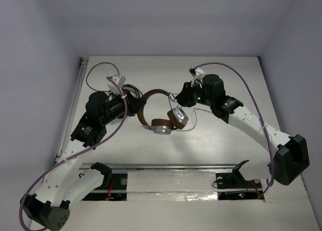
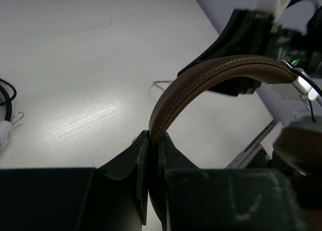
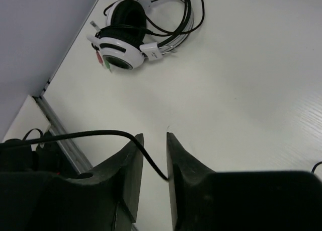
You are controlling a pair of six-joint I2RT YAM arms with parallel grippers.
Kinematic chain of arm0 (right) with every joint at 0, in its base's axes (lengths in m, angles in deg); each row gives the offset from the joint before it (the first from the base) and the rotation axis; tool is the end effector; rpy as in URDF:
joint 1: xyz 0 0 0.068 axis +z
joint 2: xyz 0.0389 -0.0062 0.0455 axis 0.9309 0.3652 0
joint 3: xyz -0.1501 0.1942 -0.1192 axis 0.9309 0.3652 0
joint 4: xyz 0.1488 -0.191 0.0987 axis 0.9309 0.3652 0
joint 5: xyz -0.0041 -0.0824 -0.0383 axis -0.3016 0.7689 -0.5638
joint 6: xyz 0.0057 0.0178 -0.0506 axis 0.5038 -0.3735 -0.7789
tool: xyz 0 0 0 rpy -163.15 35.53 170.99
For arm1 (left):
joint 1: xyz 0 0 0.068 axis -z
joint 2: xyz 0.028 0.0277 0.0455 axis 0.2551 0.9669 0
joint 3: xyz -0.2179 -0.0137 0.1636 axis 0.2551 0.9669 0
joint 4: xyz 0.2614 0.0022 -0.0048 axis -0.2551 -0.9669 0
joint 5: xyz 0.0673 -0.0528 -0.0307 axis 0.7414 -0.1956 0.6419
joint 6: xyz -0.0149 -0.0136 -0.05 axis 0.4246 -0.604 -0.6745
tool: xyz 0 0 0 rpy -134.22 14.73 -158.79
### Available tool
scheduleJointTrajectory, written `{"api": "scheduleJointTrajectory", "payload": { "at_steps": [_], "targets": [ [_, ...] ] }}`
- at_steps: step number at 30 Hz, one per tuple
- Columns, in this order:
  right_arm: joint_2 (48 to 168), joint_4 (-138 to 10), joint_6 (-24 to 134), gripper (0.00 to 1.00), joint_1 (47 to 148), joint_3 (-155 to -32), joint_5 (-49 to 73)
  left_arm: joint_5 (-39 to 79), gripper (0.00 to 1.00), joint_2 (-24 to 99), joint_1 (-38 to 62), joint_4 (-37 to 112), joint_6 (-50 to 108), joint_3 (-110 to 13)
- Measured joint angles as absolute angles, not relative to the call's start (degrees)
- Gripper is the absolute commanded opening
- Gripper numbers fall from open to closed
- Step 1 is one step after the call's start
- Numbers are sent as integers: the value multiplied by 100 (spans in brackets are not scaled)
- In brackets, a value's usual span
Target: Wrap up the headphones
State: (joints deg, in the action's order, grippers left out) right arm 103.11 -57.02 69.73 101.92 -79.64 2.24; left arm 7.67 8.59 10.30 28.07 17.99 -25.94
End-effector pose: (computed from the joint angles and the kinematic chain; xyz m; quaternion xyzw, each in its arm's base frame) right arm 0.2530 0.1790 0.3274 -0.1665 0.8076 0.3649 0.4324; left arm 0.1655 -0.0914 0.3682 0.1397 0.7200 -0.3889 0.5576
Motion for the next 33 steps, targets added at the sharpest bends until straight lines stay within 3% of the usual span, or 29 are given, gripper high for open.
{"api": "scheduleJointTrajectory", "payload": {
  "at_steps": [2,10,15,33],
  "targets": [
    [10239,-5982,7047,42,10190,-7675,62,776,0,821,1032,3030,1607,-2620],
    [9983,-7363,7347,47,10190,-6701,-854,787,0,911,1032,3522,1113,-2644],
    [9968,-8067,7535,62,10190,-6340,-1103,804,0,1062,1032,3469,1021,-2856],
    [11165,-8961,7196,75,10048,-6235,-484,970,0,1331,1032,2766,1130,-3575]
  ]
}}
